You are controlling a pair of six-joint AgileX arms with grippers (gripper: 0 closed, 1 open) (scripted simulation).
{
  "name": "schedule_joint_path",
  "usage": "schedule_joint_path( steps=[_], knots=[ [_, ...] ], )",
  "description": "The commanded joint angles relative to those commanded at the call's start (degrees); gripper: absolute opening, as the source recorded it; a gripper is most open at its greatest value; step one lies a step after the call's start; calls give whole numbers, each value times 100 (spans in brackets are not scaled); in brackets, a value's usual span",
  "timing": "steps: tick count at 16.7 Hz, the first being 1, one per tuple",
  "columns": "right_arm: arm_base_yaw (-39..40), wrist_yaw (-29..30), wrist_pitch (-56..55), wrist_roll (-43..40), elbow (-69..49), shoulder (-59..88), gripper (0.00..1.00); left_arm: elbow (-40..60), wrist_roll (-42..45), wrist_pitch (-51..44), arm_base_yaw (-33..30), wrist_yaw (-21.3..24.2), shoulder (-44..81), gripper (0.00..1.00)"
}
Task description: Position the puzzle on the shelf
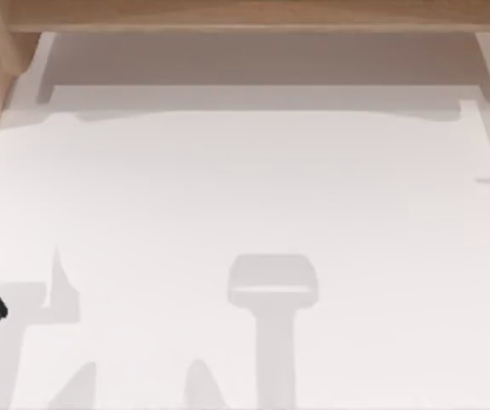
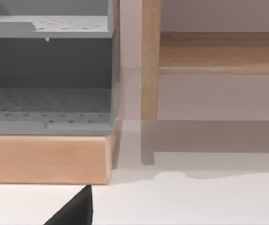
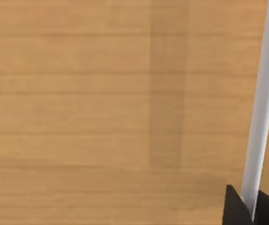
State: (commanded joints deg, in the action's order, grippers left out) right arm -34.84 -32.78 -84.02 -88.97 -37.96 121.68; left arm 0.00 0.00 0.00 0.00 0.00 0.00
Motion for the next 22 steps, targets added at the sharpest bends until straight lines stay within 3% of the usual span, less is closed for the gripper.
schedule_joint_path(
  steps=[6,10,22],
  knots=[
    [-543,-563,-624,7,990,-342,0,0,0,0,0,0,0,100],
    [-569,-588,-653,7,1029,-360,0,0,0,0,0,0,0,100],
    [-569,-588,-653,7,1029,-360,90,0,0,0,0,0,0,100]
  ],
)
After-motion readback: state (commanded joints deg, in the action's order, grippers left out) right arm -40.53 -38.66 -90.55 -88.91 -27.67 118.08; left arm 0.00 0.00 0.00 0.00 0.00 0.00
